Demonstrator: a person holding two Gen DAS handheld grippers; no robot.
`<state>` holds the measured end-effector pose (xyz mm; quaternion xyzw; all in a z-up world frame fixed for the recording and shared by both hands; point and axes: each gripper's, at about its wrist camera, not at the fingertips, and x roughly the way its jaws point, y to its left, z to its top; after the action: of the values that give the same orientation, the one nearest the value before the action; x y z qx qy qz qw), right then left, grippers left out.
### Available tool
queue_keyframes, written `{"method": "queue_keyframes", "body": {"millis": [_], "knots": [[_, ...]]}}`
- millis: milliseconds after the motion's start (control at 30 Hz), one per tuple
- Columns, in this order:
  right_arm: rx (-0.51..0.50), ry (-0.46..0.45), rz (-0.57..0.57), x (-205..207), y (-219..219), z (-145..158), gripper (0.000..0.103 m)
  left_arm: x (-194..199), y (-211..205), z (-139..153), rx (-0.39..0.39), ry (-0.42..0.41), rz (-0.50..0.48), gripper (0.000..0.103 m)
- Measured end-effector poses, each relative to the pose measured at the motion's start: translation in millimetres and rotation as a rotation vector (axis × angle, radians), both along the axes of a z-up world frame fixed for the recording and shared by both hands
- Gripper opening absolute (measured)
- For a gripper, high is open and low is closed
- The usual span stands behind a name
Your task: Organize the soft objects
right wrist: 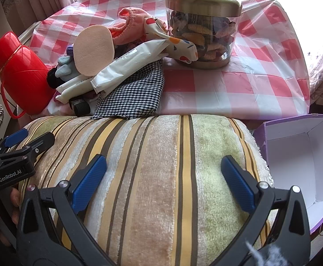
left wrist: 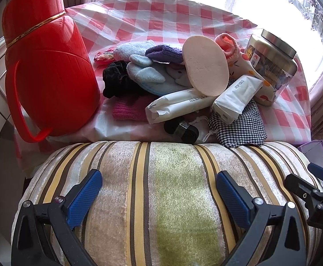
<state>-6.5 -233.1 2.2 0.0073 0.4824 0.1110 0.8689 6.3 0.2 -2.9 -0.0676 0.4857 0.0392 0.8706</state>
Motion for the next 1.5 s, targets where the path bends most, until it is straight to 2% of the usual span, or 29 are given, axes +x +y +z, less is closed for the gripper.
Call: {"method": "queue_keyframes", "body": {"millis": [1500], "knots": [[0.002,-0.022,-0.002,-4.0,-1.0,1.0,0.103,-1.3,-3.0,0.2,-0.001,-0.008,0.002,0.103]]}}
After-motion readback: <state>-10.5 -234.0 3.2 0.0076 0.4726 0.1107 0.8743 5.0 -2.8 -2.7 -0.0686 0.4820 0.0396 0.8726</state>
